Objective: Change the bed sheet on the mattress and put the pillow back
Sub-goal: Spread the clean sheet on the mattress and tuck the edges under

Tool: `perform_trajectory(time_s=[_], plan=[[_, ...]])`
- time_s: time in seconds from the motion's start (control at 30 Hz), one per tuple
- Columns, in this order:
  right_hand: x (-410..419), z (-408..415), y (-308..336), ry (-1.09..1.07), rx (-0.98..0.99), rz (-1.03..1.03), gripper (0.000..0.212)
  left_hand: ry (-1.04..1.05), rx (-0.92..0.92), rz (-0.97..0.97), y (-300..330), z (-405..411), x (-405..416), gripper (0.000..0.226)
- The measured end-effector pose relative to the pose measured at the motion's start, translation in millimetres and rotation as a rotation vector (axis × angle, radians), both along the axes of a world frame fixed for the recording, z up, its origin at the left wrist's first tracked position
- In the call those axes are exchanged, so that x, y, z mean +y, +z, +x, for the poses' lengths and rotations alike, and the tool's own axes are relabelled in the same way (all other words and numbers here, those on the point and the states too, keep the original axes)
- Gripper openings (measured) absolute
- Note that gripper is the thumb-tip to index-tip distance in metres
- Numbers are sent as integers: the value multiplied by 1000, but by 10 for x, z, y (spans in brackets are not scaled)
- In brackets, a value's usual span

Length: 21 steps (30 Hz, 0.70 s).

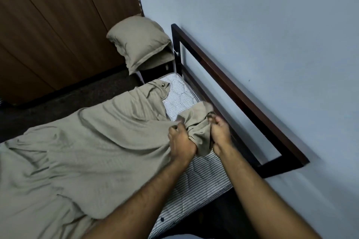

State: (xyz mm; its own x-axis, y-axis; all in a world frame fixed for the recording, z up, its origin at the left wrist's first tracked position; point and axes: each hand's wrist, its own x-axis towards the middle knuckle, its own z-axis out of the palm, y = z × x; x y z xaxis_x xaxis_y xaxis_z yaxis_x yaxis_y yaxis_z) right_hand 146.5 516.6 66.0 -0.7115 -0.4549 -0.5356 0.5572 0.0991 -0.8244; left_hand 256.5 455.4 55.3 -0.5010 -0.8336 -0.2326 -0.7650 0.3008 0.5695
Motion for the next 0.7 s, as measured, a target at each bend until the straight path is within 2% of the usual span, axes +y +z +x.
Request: perform_trajectory(time_s=[0.07,0.1,0.17,0.23,0.3,0.37,0.43,0.47,0.57,0.63,0.7], plan=[[88,-167,108,-126,3,-172,17,3,-2,-138,69,-34,164,42],[137,-230,141,-190,-22,-242,18,-22,19,-139,89,-15,260,42],[286,-293,153,-282,-95,-314,19,-101,125,1,87,13,456,43],[483,-289,122,-301,-155,-337,19,-227,212,144,6,27,652,59],[763,-209,73,-223,-181,-229,52,-367,164,191,-142,32,894,69],[1053,-64,40,-88,-68,14,58,-417,145,230,-304,58,1098,75],[1310,180,-99,22,-23,209,69,-351,177,302,-330,132,1312,80],[1451,360,-149,56,-99,211,75,-318,186,329,-324,165,1426,80],[1845,798,-172,64,-364,109,79,-221,262,406,-211,240,1797,64],[2107,928,-129,65,-501,79,80,-124,356,556,-140,267,2083,41],[2364,912,-118,94,-552,36,67,-51,447,737,-84,259,2358,41]])
